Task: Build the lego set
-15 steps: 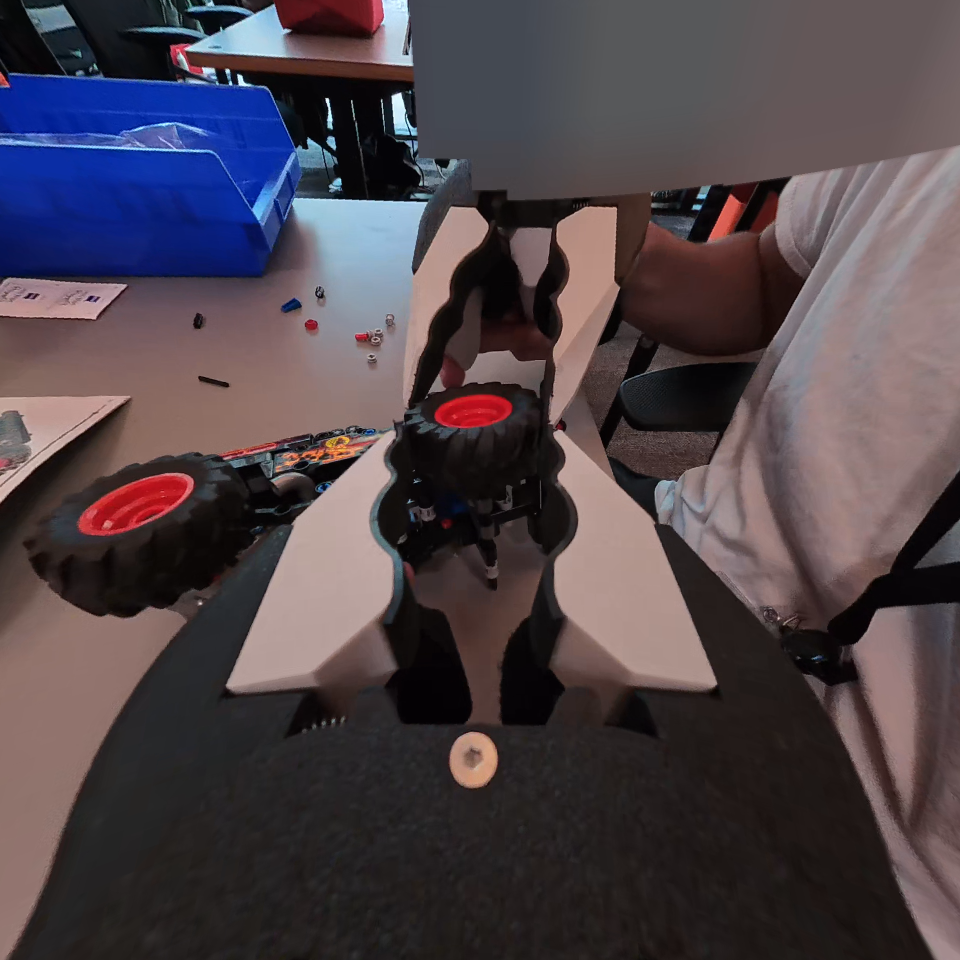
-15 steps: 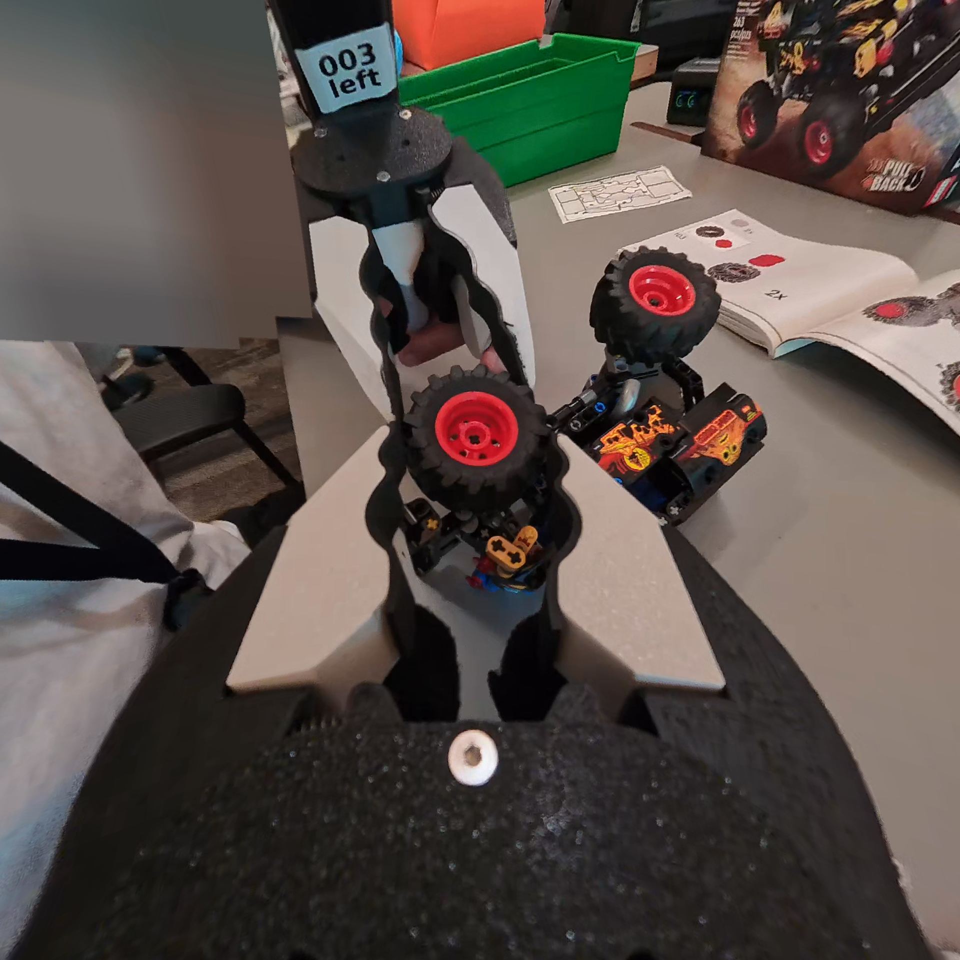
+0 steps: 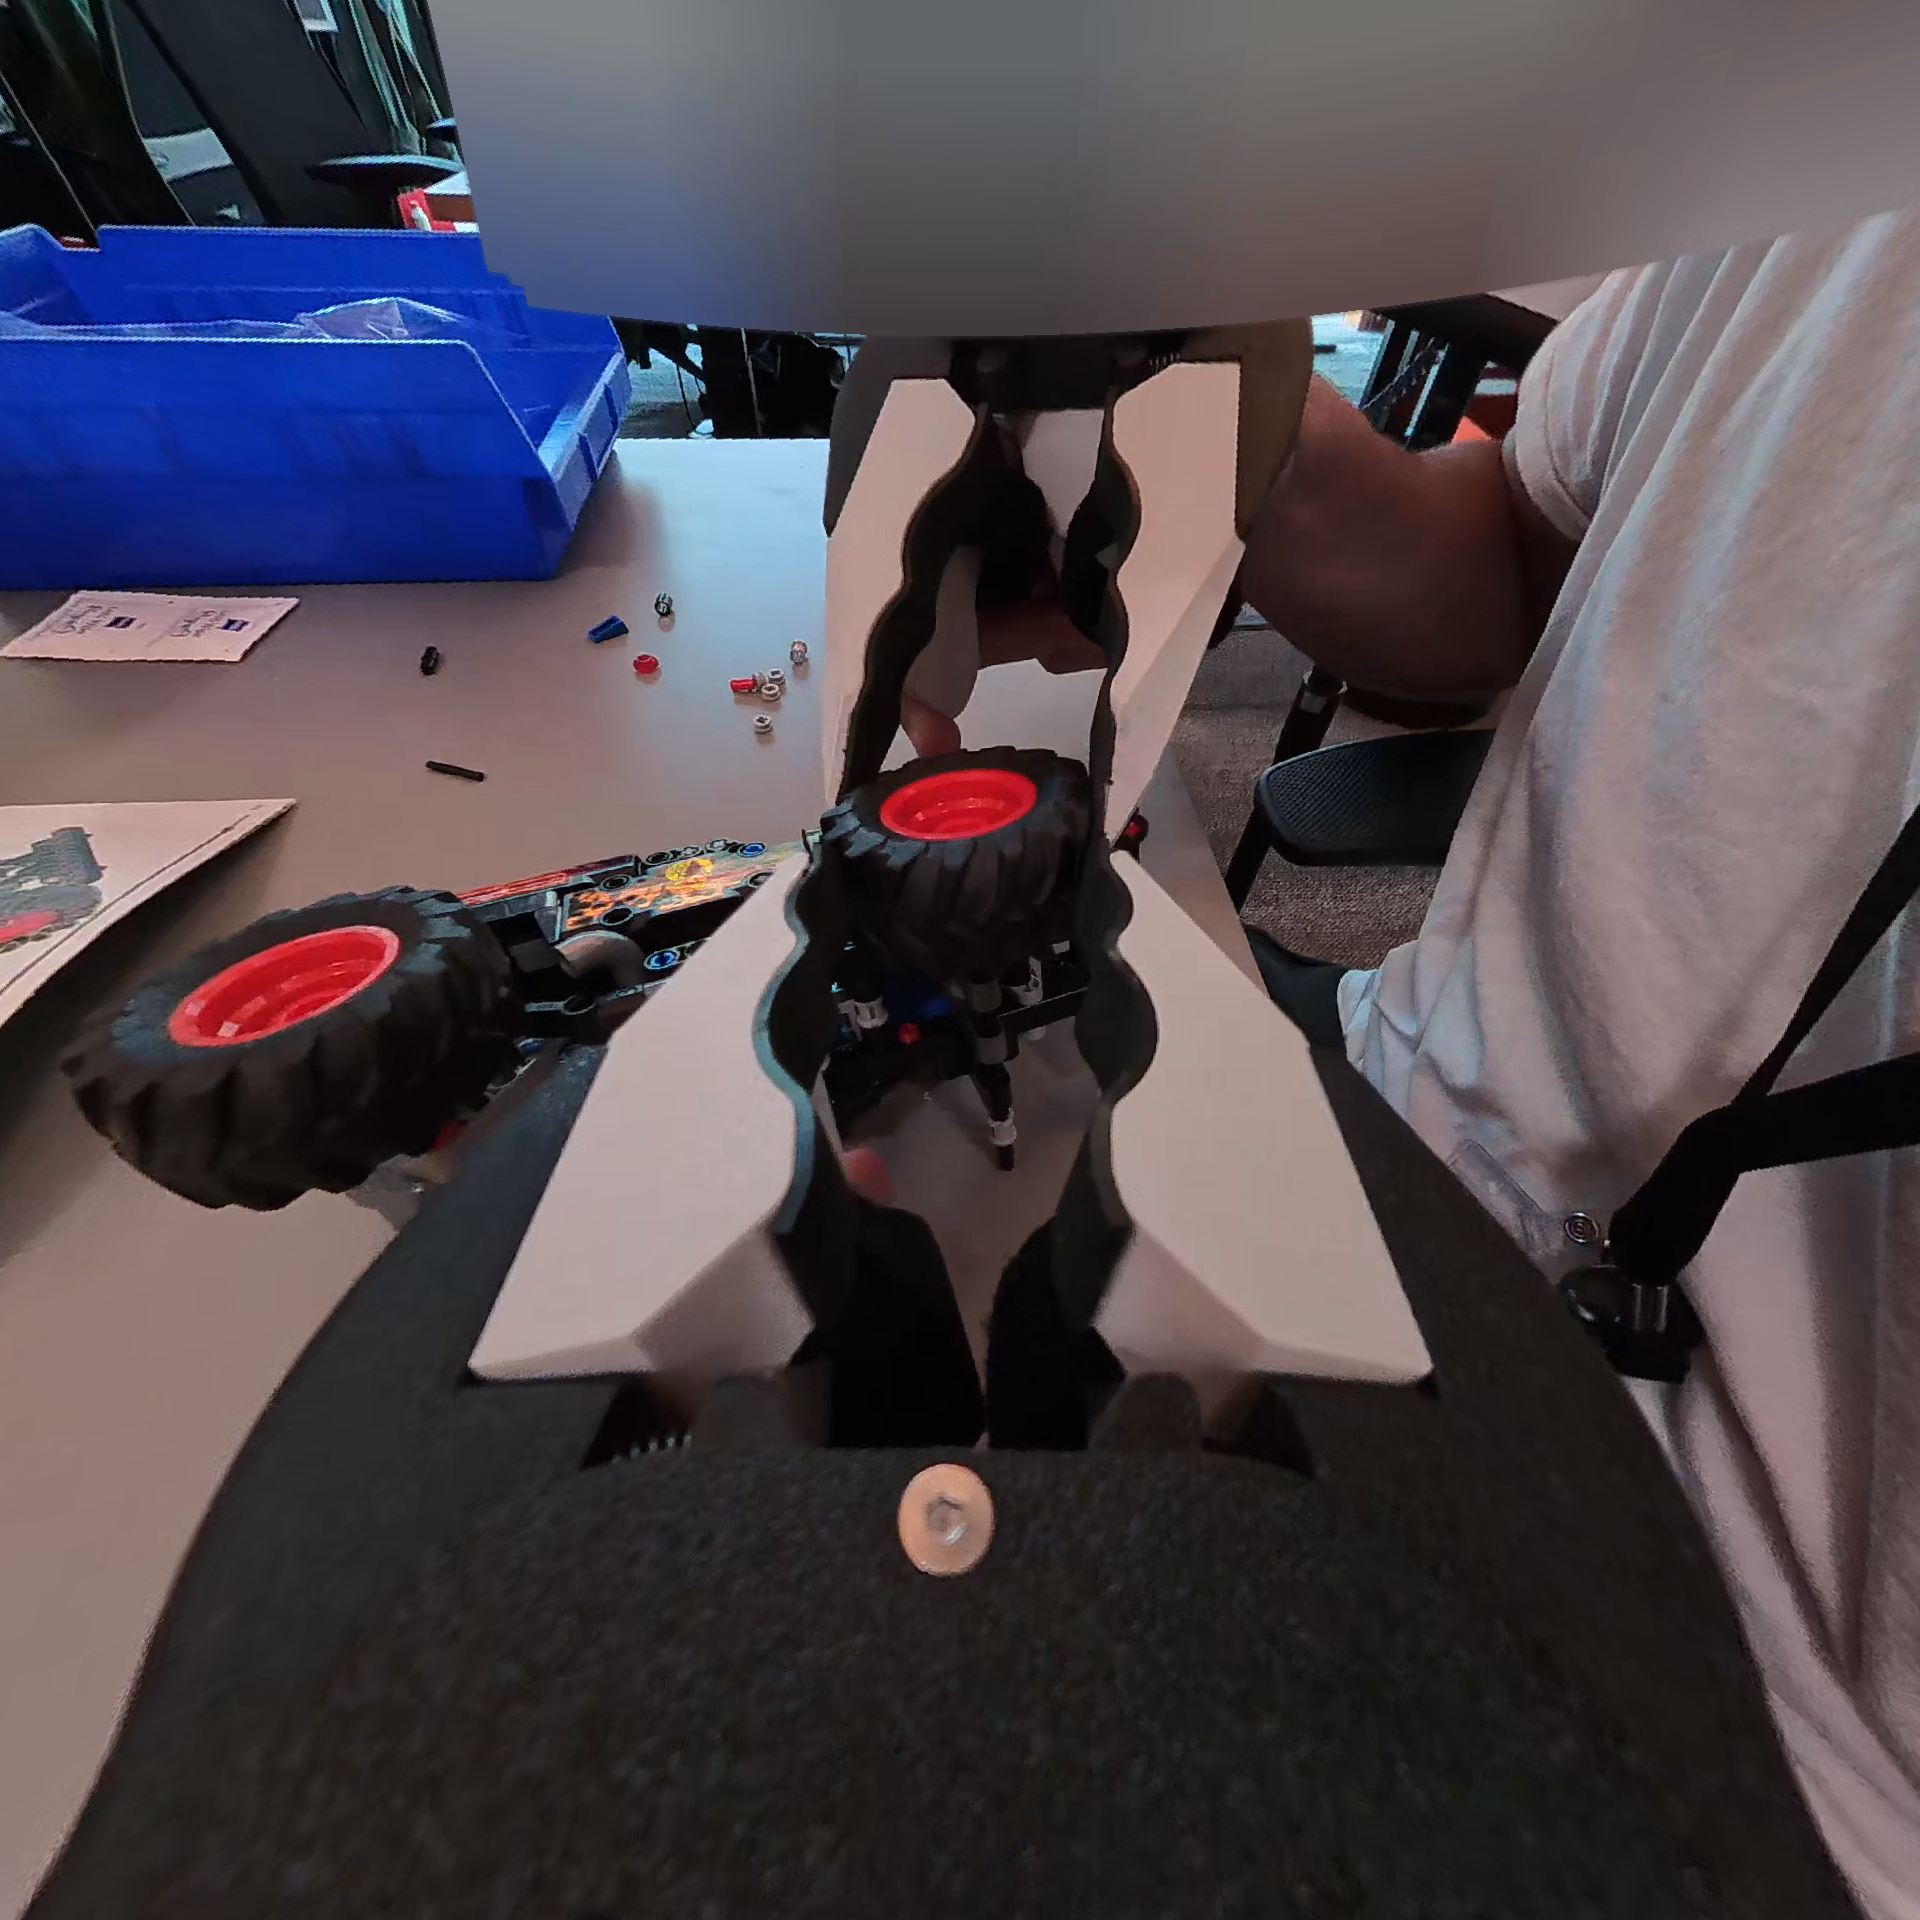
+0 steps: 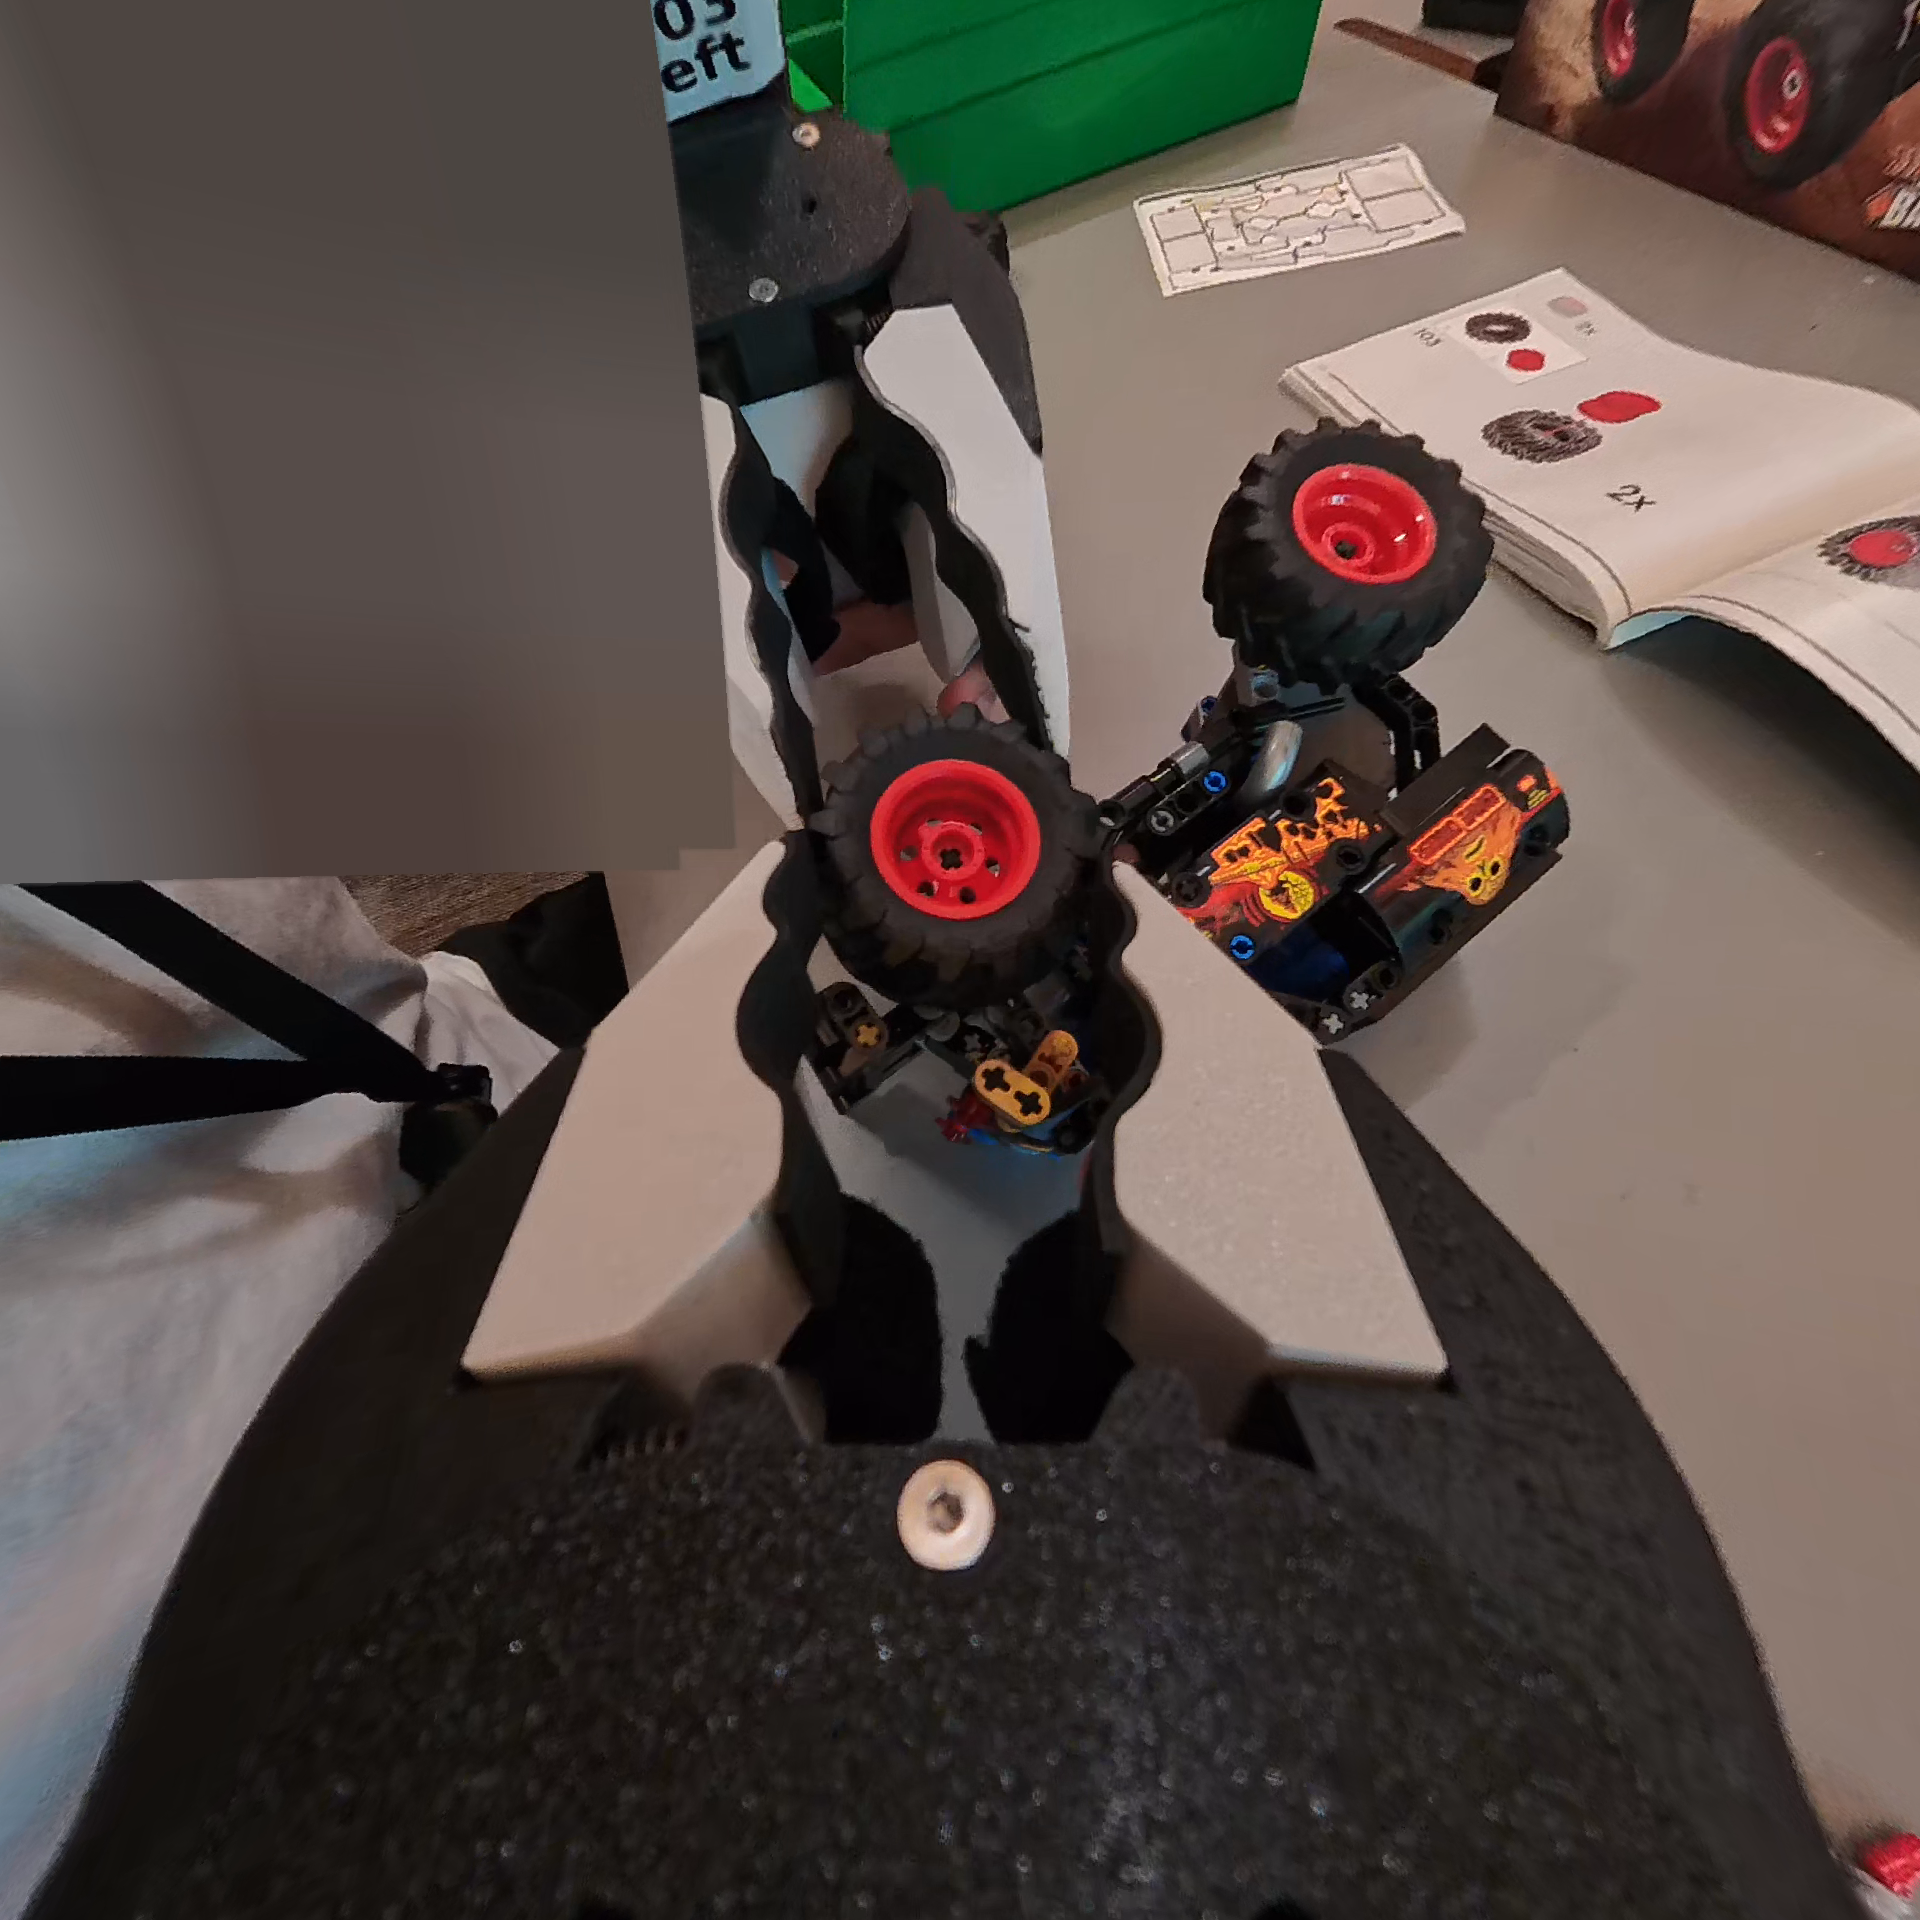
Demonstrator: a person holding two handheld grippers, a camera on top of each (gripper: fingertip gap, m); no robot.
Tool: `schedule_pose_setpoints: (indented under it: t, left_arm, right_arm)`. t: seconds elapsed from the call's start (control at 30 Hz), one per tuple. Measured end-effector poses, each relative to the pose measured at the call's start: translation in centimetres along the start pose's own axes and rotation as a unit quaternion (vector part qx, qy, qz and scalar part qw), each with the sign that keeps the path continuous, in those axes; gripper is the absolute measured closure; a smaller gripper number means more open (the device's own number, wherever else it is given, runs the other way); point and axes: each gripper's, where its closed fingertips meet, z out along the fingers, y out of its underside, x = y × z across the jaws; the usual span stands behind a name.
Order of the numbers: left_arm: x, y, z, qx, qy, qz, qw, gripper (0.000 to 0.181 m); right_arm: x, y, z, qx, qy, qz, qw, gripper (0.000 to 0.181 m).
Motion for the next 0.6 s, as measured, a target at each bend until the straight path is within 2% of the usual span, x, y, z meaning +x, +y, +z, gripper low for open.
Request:
schedule_pose_setpoints:
  t: [0.07, 0.37, 0.5, 0.6]
  left_arm:
    - [-0.1, 0.0, -0.1, 0.001, -0.002, -0.001, 1.000, 0.139]
    - [-0.1, -0.1, 0.0, 0.011, 0.000, -0.001, 1.000, 0.139]
    - [0.3, -0.4, -0.4, 0.004, 0.026, -0.013, 1.000, 0.135]
    - [0.1, -1.5, -1.3, 0.017, 0.024, -0.019, 0.999, 0.130]
  right_arm:
    - [0.0, 0.2, 0.3, -0.007, 0.006, -0.004, 1.000, 0.124]
    - [0.0, 0.5, 0.7, -0.002, 0.012, 0.009, 1.000, 0.121]
    - [-0.1, -0.5, 0.0, 0.045, -0.008, 0.034, 0.998, 0.124]
    - [1.4, -1.3, -2.2, 0.094, 0.027, 0.047, 0.994, 0.119]
